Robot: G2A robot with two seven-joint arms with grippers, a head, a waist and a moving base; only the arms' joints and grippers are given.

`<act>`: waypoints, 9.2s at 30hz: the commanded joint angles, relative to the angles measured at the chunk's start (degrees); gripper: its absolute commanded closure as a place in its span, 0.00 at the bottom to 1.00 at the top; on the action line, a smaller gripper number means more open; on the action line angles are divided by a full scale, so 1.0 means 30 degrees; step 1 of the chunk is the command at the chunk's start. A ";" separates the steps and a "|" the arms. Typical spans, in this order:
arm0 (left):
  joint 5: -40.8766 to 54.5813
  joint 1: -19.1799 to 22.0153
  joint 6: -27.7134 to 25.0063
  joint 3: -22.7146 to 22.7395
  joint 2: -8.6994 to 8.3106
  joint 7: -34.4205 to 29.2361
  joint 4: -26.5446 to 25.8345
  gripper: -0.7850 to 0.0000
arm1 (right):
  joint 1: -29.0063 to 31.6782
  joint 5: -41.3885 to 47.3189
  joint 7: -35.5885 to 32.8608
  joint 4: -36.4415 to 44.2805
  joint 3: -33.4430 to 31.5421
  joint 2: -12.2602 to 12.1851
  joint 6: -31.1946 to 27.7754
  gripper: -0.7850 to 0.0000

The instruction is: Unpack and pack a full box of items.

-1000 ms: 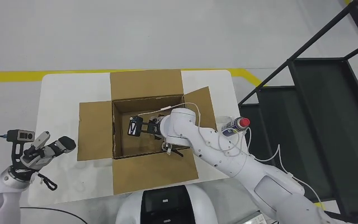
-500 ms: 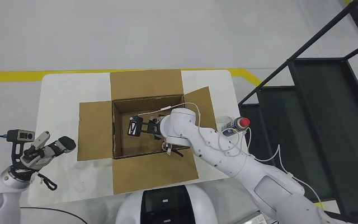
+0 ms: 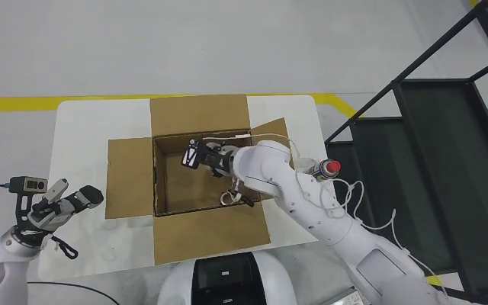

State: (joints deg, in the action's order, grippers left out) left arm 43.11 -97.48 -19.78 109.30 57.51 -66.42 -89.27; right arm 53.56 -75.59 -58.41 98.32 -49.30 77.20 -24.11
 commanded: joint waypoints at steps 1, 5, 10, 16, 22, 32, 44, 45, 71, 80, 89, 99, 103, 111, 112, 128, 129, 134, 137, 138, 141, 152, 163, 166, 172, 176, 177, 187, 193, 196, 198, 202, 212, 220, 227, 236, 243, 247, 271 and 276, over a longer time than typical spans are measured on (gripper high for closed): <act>0.0000 0.0000 0.0000 0.0000 0.0000 0.0000 0.0000 0.00 | 0.0760 -0.0163 0.0069 0.1187 -0.1088 -0.0273 -0.0117 1.00; 0.0000 0.0000 0.0000 0.0000 0.0000 0.0000 0.0000 0.00 | 0.2923 0.0215 0.0787 0.3682 -0.3727 -0.0851 -0.0343 1.00; 0.0000 0.0000 0.0000 0.0000 0.0000 0.0000 0.0000 0.00 | 0.5818 0.1736 0.2455 0.6554 -0.6882 -0.1395 -0.0962 1.00; 0.0000 0.0000 0.0000 0.0000 0.0000 0.0000 0.0000 0.00 | 0.8801 0.1554 0.4465 0.8565 -0.9653 -0.1882 -0.2019 1.00; 0.0000 0.0000 0.0000 0.0000 0.0000 0.0000 0.0000 0.00 | 1.1319 0.0672 0.7982 1.0096 -1.1230 -0.2136 -0.2362 1.00; 0.0000 0.0000 0.0000 0.0000 0.0000 0.0000 0.0000 0.00 | 1.1319 0.0672 0.7982 1.0096 -1.1230 -0.2136 -0.2362 1.00; 0.0000 0.0000 0.0000 0.0000 0.0000 0.0000 0.0000 0.00 | 1.1319 0.0672 0.7982 1.0096 -1.1230 -0.2136 -0.2362 1.00; 0.0000 0.0000 0.0000 0.0000 0.0000 0.0000 0.0000 0.00 | 1.1319 0.0672 0.7982 1.0096 -1.1230 -0.2136 -0.2362 1.00; 0.0000 0.0000 0.0000 0.0000 0.0000 0.0000 0.0000 0.00 | 1.1319 0.0672 0.7982 1.0096 -1.1230 -0.2136 -0.2362 1.00; 0.0000 0.0000 0.0000 0.0000 0.0000 0.0000 0.0000 0.00 | 1.1319 0.0672 0.7982 1.0096 -1.1230 -0.2136 -0.2362 1.00; 0.0000 0.0000 0.0000 0.0000 0.0000 0.0000 0.0000 0.00 | 1.1319 0.0672 0.7982 1.0096 -1.1230 -0.2136 -0.2362 1.00; 0.0000 0.0000 0.0000 0.0000 0.0000 0.0000 0.0000 0.00 | 1.1319 0.0672 0.7982 1.0096 -1.1230 -0.2136 -0.2362 1.00; 0.0000 0.0000 0.0000 0.0000 0.0000 0.0000 0.0000 0.00 | 1.1319 0.0672 0.7982 1.0096 -1.1230 -0.2136 -0.2362 1.00; 0.0000 0.0000 0.0000 0.0000 0.0000 0.0000 0.0000 0.00 | 1.1319 0.0672 0.7982 1.0096 -1.1230 -0.2136 -0.2362 1.00; 0.0000 0.0000 0.0000 0.0000 0.0000 0.0000 0.0000 0.00 | 1.1319 0.0672 0.7982 1.0096 -1.1230 -0.2136 -0.2362 1.00; 0.0000 0.0000 0.0000 0.0000 0.0000 0.0000 0.0000 0.00 | 1.1319 0.0672 0.7982 1.0096 -1.1230 -0.2136 -0.2362 1.00; 0.0000 0.0000 0.0000 0.0000 0.0000 0.0000 0.0000 0.00 | 1.1319 0.0672 0.7982 1.0096 -1.1230 -0.2136 -0.2362 1.00; 0.0000 0.0000 0.0000 0.0000 0.0000 0.0000 0.0000 0.00 | 1.1319 0.0672 0.7982 1.0096 -1.1230 -0.2136 -0.2362 1.00; 0.0000 0.0000 0.0000 0.0000 0.0000 0.0000 0.0000 0.00 | 1.1319 0.0672 0.7982 1.0096 -1.1230 -0.2136 -0.2362 1.00; 0.0000 0.0000 0.0000 0.0000 0.0000 0.0000 0.0000 0.00 | 1.1319 0.0672 0.7982 1.0096 -1.1230 -0.2136 -0.2362 1.00; 0.0000 0.0000 0.0000 0.0000 0.0000 0.0000 0.0000 0.00 | 1.1319 0.0672 0.7982 1.0096 -1.1230 -0.2136 -0.2362 1.00; 0.0000 0.0000 0.0000 0.0000 0.0000 0.0000 0.0000 0.00 | 1.1319 0.0672 0.7982 1.0096 -1.1230 -0.2136 -0.2362 1.00; 0.0000 0.0000 0.0000 0.0000 0.0000 0.0000 0.0000 0.00 | 1.1319 0.0672 0.7982 1.0096 -1.1230 -0.2136 -0.2362 1.00; 0.0000 0.0000 0.0000 0.0000 0.0000 0.0000 0.0000 0.00 | 1.1319 0.0672 0.7982 1.0096 -1.1230 -0.2136 -0.2362 1.00; 0.0000 0.0000 0.0000 0.0000 0.0000 0.0000 0.0000 0.00 | 1.1319 0.0672 0.7982 1.0096 -1.1230 -0.2136 -0.2362 1.00; 0.0000 0.0000 0.0000 0.0000 0.0000 0.0000 0.0000 0.00 | 1.1319 0.0672 0.7982 1.0096 -1.1230 -0.2136 -0.2362 1.00; 0.0000 0.0000 0.0000 0.0000 0.0000 0.0000 0.0000 0.00 | 1.1319 0.0672 0.7982 1.0096 -1.1230 -0.2136 -0.2362 1.00; 0.0000 0.0000 0.0000 0.0000 0.0000 0.0000 0.0000 0.00 | 1.2308 0.2861 0.9247 1.0540 -1.3064 -0.2284 -0.2639 1.00; 0.0000 0.0000 0.0000 0.0000 0.0000 0.0000 0.0000 0.00 | 1.5260 0.5787 1.0394 1.1413 -1.7373 -0.2561 -0.4187 1.00; 0.0000 0.0000 0.0000 0.0000 0.0000 0.0000 0.0000 0.00 | 1.7174 0.6540 1.1136 1.1749 -1.9400 -0.2621 -0.4979 1.00; 0.0000 0.0000 0.0000 0.0000 0.0000 0.0000 0.0000 0.00 | 1.8464 0.7200 1.2010 1.1775 -2.0513 -0.2615 -0.5647 1.00; 0.0000 0.0000 0.0000 0.0000 0.0000 0.0000 0.0000 0.00 | 2.0968 0.7933 1.3563 1.2010 -2.2079 -0.2550 -0.7078 1.00; 0.0000 0.0000 0.0000 0.0000 0.0000 0.0000 0.0000 0.00 | 2.3137 0.7417 1.4822 1.1834 -2.2587 -0.2466 -0.8678 1.00; 0.0000 0.0000 0.0000 0.0000 0.0000 0.0000 0.0000 0.00 | 2.3137 0.7417 1.4822 1.1834 -2.2587 -0.2466 -0.8678 1.00; 0.0000 0.0000 0.0000 0.0000 0.0000 0.0000 0.0000 0.00 | 2.3150 0.7392 1.5149 1.0984 -2.2117 -0.2479 -0.8596 1.00; 0.0000 0.0000 0.0000 0.0000 0.0000 0.0000 0.0000 0.00 | 2.5812 0.5179 1.9863 0.7814 -2.2172 -0.2135 -0.9250 1.00; 0.0000 0.0000 0.0000 0.0000 0.0000 0.0000 0.0000 0.00 | 2.6073 -0.0561 2.6584 0.4803 -2.0374 -0.1847 -0.8479 1.00; 0.0000 0.0000 0.0000 0.0000 0.0000 0.0000 0.0000 0.00 | 2.5181 -0.3719 2.9474 0.3144 -1.8855 -0.1870 -0.7685 1.00; 0.0000 0.0000 0.0000 0.0000 0.0000 0.0000 0.0000 0.00 | 2.2503 -0.5019 3.1217 -0.0315 -1.6828 -0.1958 -0.6229 1.00; 0.0000 0.0000 0.0000 0.0000 0.0000 0.0000 0.0000 0.00 | 2.0706 -0.5480 3.3225 -0.3198 -1.6182 -0.2045 -0.5703 1.00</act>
State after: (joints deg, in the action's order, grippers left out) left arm 43.11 -97.48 -19.78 109.30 57.51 -66.42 -89.27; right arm 116.83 -91.41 39.35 90.81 -98.27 71.12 -41.82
